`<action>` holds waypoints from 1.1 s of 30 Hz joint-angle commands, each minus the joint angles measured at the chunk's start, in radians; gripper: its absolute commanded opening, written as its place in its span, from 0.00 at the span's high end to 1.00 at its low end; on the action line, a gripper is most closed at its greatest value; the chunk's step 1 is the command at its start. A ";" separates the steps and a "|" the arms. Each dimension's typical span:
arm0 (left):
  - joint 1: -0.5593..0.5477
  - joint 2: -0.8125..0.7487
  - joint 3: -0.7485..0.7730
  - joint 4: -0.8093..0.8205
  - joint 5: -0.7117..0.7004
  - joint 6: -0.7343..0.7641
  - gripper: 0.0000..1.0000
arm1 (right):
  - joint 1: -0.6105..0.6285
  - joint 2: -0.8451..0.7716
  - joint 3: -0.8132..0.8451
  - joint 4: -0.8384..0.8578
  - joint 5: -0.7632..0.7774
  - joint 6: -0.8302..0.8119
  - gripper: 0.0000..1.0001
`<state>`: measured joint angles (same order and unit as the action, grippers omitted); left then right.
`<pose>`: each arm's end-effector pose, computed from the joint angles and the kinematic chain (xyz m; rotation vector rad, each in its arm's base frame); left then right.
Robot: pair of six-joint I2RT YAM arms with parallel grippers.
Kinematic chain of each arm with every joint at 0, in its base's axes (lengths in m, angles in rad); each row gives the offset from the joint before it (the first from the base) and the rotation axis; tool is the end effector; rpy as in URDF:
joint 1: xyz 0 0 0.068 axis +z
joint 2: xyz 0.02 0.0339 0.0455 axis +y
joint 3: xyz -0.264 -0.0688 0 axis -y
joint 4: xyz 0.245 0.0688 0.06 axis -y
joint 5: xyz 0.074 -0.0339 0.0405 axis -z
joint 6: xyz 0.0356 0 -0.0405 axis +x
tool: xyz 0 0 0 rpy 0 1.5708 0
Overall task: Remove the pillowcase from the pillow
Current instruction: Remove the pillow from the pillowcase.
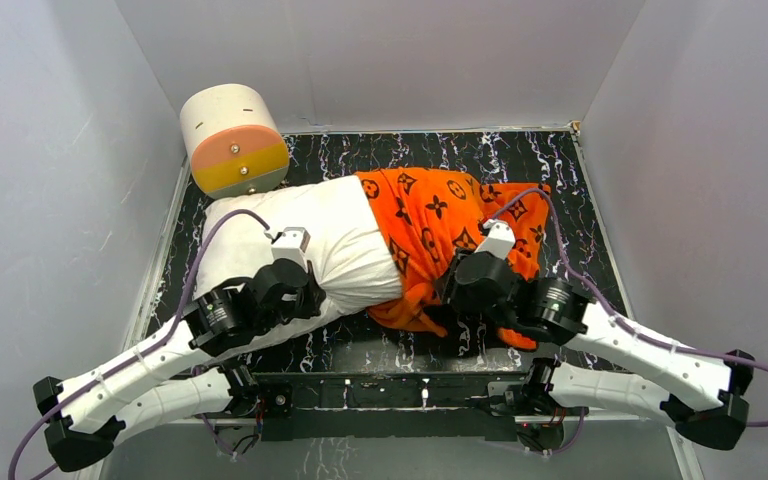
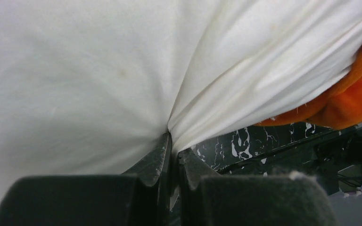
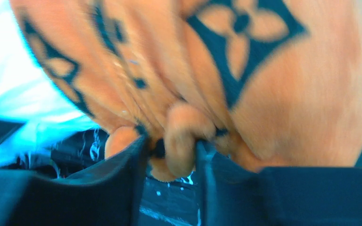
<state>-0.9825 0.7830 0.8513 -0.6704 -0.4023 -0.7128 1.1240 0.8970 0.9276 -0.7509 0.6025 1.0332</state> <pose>0.1010 -0.1264 0.3158 0.0607 2.1707 -0.5604 0.0942 0.1500 0.3191 0.2071 2.1877 0.5490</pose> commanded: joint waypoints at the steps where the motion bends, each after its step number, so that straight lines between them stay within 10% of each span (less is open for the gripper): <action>1: 0.019 0.003 -0.046 -0.011 0.012 0.030 1.00 | -0.023 -0.120 0.069 0.153 -0.277 -0.300 0.34; 7: 0.018 0.028 -0.057 0.065 0.166 0.082 0.99 | -0.023 -0.010 0.186 0.213 -0.092 -0.328 0.10; 12: 0.017 -0.015 0.000 0.060 0.170 0.113 0.40 | -0.038 0.286 0.405 0.185 0.223 -0.448 0.01; 16: 0.019 -0.001 0.119 0.027 0.170 0.165 0.14 | -0.130 0.439 0.498 0.223 0.194 -0.522 0.01; 25: 0.079 0.297 0.457 -0.076 -0.167 0.346 0.02 | -0.217 0.469 -0.216 0.508 -0.427 -0.311 0.68; 33: 0.389 0.547 0.413 0.116 0.449 0.476 0.02 | -0.214 0.383 -0.544 0.755 -0.570 -0.159 0.64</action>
<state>-0.6266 1.2610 1.3125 -0.5991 -0.2382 -0.3130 0.8768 1.2163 0.5003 0.2871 0.2691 0.8288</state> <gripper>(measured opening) 0.982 0.335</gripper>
